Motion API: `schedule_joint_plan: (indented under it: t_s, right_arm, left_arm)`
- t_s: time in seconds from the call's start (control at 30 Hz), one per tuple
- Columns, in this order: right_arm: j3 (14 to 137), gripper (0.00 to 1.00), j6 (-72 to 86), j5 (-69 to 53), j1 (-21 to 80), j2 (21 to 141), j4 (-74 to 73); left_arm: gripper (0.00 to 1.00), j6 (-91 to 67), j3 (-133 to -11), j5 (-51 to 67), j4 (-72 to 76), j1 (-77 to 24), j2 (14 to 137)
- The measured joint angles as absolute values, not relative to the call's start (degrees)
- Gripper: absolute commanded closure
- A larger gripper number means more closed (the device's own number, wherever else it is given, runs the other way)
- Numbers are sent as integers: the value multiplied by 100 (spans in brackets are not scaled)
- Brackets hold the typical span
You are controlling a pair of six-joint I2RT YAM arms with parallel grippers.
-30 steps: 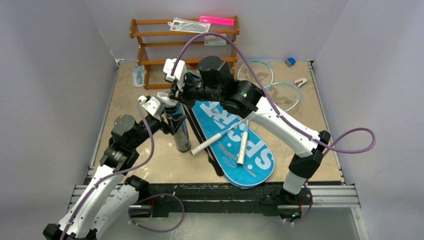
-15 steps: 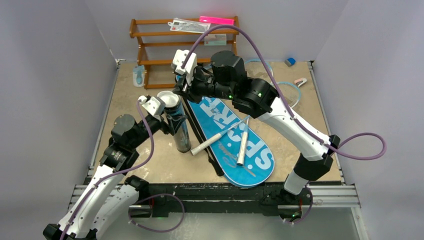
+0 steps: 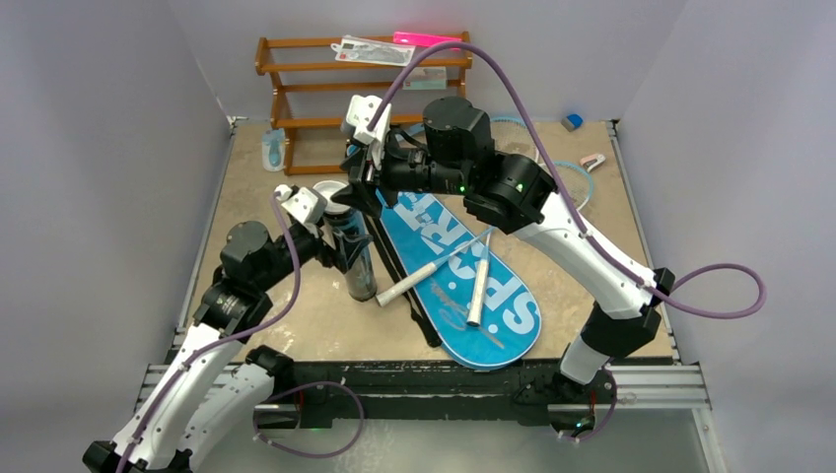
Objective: Pack up the badminton gear
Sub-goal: Close the lid on the shuttle tube.
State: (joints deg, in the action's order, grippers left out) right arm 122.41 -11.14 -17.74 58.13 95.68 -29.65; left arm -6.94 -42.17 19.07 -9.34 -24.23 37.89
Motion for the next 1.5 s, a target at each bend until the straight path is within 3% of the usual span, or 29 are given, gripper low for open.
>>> schedule_joint_plan:
  t_s: [0.5, 0.9, 1.13, 1.23, 1.37, 1.5]
  right_arm:
    - [11832, 27, -967, -1879, 5769, 9537, -2797]
    - [11290, 27, -484, -1487, 5636, 9120, -2239]
    - [11214, 27, 257, -1306, 5205, 8991, -2045]
    - [11196, 27, 515, -1313, 5177, 8991, -2025]
    - [11037, 26, 790, -1350, 5192, 8962, -1898]
    - [10886, 27, 1070, -1413, 5201, 8956, -1890]
  left_arm:
    - [11, -749, -5221, 1743, -2276, -2423, 3653]
    - [10, -1004, -6810, 1769, -4327, -2423, 3535]
    - [10, -2193, -8361, 961, -5459, -2429, 3736]
    - [28, -2829, -8689, 851, -5481, -2451, 3804]
    - [39, -3586, -8667, 779, -5334, -2563, 3839]
    - [60, -4136, -8547, 714, -5068, -2628, 4010]
